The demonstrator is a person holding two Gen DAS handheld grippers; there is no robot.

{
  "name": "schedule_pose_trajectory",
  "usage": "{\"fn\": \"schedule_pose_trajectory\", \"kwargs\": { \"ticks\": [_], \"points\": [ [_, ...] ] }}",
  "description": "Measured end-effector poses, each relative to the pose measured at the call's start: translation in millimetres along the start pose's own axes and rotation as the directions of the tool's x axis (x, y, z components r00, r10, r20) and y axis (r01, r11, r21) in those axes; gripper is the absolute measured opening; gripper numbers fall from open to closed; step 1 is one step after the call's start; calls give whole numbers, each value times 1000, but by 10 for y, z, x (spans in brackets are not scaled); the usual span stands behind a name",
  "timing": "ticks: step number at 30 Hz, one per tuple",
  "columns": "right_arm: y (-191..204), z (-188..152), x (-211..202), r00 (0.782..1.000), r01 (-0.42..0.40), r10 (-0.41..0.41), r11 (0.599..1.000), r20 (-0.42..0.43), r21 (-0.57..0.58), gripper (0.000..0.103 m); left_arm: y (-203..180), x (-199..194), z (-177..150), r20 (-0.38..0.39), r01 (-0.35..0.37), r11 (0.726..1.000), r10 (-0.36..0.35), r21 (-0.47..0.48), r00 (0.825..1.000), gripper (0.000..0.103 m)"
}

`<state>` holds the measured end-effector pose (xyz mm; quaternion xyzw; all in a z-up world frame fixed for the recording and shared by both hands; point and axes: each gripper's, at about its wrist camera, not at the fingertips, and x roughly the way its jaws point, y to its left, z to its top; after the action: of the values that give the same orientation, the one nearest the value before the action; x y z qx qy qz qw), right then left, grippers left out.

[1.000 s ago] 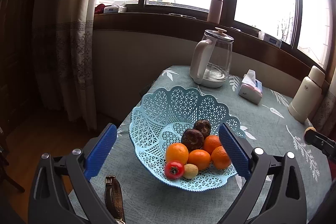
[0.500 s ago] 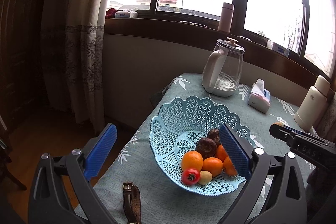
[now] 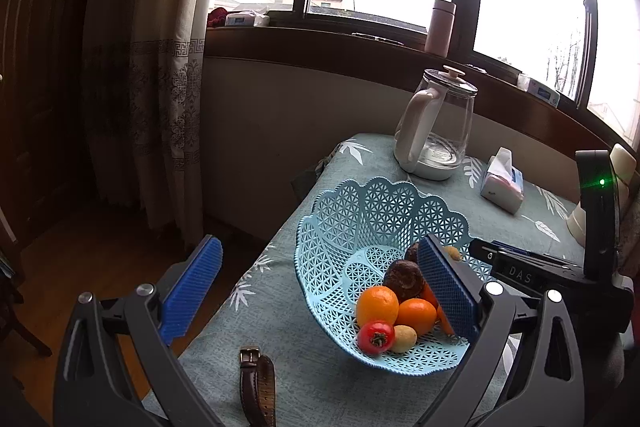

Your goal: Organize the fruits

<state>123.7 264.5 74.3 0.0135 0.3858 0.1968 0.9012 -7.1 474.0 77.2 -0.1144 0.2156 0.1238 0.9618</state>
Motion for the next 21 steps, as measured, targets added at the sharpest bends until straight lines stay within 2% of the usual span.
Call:
{"fn": "schedule_pose_trajectory", "kwargs": {
  "ticks": [6, 8, 10, 14, 16, 20, 21],
  "points": [
    [-22, 6, -51, 1000, 1, -2, 1000, 15, 18, 30, -1, -7, 5, 2, 4, 1000, -4, -2, 1000, 99],
    [-37, -1, -107, 1000, 2, -3, 1000, 25, 27, 37, -8, -15, 4, 1, 6, 1000, -6, -2, 1000, 99],
    [-57, -20, -191, 999, 11, -13, 999, 51, 42, 60, -14, -31, 6, 4, 8, 1000, -8, -3, 1000, 100],
    [-70, -41, -363, 996, 16, -21, 998, 89, 56, 66, -20, -76, 17, 10, 12, 1000, -12, -12, 1000, 100],
    [-79, -48, -467, 993, 13, -21, 998, 114, 69, 76, -28, -97, 19, 11, 16, 1000, -16, -12, 1000, 100],
    [-69, -66, -672, 988, 10, -22, 997, 156, 74, 77, -67, -158, 33, 21, 29, 1000, -28, -7, 999, 100],
    [-66, -72, -722, 986, 8, -21, 997, 166, 75, 81, -77, -177, 35, 25, 33, 999, -33, -5, 999, 100]
  ]
}}
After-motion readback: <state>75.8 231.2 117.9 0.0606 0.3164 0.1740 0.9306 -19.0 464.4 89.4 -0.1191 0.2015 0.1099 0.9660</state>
